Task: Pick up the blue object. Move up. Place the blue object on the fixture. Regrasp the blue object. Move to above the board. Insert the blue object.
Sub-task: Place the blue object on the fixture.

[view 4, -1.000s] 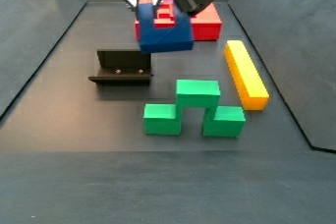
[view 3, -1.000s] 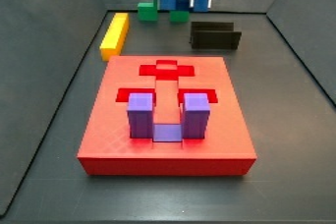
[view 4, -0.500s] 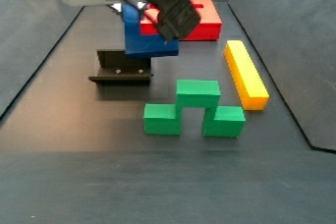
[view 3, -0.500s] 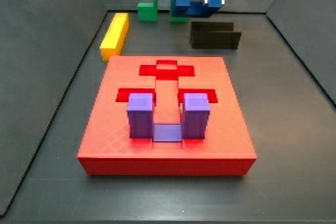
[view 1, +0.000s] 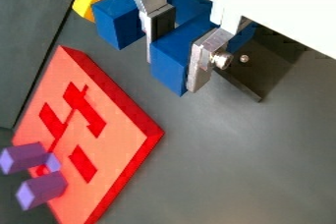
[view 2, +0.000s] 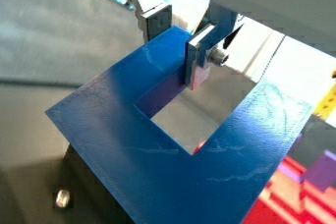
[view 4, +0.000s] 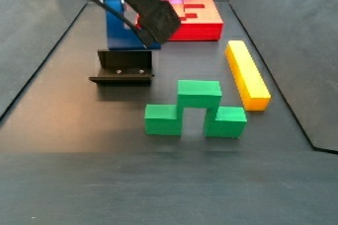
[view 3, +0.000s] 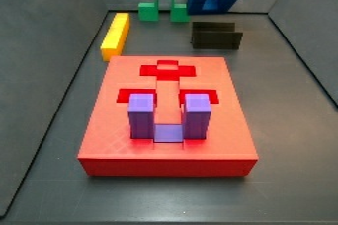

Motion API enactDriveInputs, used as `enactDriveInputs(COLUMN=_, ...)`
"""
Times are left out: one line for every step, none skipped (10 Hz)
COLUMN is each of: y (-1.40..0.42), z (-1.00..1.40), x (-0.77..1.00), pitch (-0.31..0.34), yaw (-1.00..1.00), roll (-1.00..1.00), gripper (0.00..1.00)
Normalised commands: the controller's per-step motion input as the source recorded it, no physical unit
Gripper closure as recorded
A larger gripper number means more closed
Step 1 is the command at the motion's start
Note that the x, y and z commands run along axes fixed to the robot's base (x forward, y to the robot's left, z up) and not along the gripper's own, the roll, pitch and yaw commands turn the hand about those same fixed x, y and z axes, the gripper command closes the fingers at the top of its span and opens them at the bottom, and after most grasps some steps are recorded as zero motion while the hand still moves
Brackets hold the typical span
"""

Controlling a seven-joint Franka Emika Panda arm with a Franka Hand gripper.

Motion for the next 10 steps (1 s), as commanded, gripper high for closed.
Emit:
enactDriveInputs(y=-0.03, z=0.43, x=0.01, pitch=-0.551, yaw=0.00, roll=0.00, gripper=1.00)
enactDriveInputs(y=-0.04, z=0.15, x=0.12, pitch=-0.486, yaw=0.00, roll=0.13, gripper=1.00)
enactDriveInputs(y=0.00, z=0.00, x=0.36, pitch=-0.377, yaw=0.00, roll=0.12, gripper=1.00)
enactDriveInputs(y=0.00, z=0.00, x=0.55, pitch=-0.300, yaw=0.00, roll=0.12, gripper=1.00)
enactDriveInputs(y=0.00, z=-0.04, x=0.65, pitch=0.000, yaw=-0.02, roll=0.34, gripper=1.00)
enactDriveInputs(y=-0.03, z=-0.17, x=0.63, pitch=0.434, yaw=-0.09, roll=0.48, gripper=1.00)
enactDriveInputs(y=-0.07, z=-0.37, x=0.53, pitch=0.649, yaw=-0.16, roll=0.53, gripper=1.00)
enactDriveInputs(y=-0.01, z=-0.37, x=0.45, pitch=0.711, yaw=-0.23, roll=0.30, gripper=1.00)
enactDriveInputs(y=0.00, z=-0.26, x=0.33, pitch=0.766, yaw=-0.34, roll=0.00, gripper=1.00)
enactDriveInputs(y=0.00, z=-0.24, x=0.28, pitch=0.557, yaw=-0.25, roll=-0.18, gripper=1.00)
